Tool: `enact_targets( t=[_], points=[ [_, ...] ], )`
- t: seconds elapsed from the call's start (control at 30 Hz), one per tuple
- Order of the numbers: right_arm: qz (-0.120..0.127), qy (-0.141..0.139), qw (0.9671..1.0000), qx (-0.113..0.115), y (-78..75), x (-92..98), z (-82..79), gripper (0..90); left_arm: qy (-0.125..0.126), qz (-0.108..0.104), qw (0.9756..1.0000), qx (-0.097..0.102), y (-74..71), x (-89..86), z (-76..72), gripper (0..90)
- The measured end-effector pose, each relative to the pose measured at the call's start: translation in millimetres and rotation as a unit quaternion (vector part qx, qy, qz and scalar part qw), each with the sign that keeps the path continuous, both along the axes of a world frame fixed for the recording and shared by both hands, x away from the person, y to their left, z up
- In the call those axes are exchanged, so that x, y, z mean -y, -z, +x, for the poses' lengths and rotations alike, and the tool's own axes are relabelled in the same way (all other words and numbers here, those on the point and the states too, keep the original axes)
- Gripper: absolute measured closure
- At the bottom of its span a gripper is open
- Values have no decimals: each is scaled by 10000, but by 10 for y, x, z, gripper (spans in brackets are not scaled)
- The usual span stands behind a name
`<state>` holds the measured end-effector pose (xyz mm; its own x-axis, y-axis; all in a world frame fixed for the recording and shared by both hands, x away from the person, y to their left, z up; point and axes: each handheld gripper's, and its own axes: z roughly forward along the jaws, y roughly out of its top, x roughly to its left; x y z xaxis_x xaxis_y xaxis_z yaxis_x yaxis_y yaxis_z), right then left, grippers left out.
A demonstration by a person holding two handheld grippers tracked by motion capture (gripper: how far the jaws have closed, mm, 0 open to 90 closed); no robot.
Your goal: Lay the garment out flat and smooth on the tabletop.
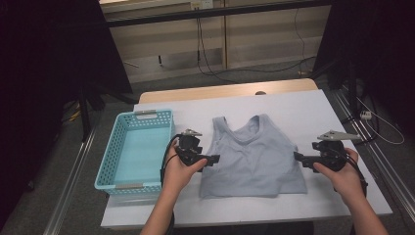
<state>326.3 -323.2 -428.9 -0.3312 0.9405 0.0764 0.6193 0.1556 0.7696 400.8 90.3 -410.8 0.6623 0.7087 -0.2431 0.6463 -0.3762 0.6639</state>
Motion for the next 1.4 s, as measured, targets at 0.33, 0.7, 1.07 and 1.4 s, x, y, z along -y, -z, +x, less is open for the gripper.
enact_targets(
  t=[0.33,0.7,1.07,1.4],
  points=[
    [-50,66,10000,42,25,31,-32,194,-40,353,9993,131,165,63,146,476],
    [-30,198,9997,144,20,96,-44,193,96,461,9986,-260,309,152,140,698],
    [-72,373,9992,83,80,159,-18,192,-150,267,9991,-305,166,16,97,828],
    [-97,76,9999,-43,149,-122,167,235,-314,305,9986,-293,110,-118,85,833]
  ],
)
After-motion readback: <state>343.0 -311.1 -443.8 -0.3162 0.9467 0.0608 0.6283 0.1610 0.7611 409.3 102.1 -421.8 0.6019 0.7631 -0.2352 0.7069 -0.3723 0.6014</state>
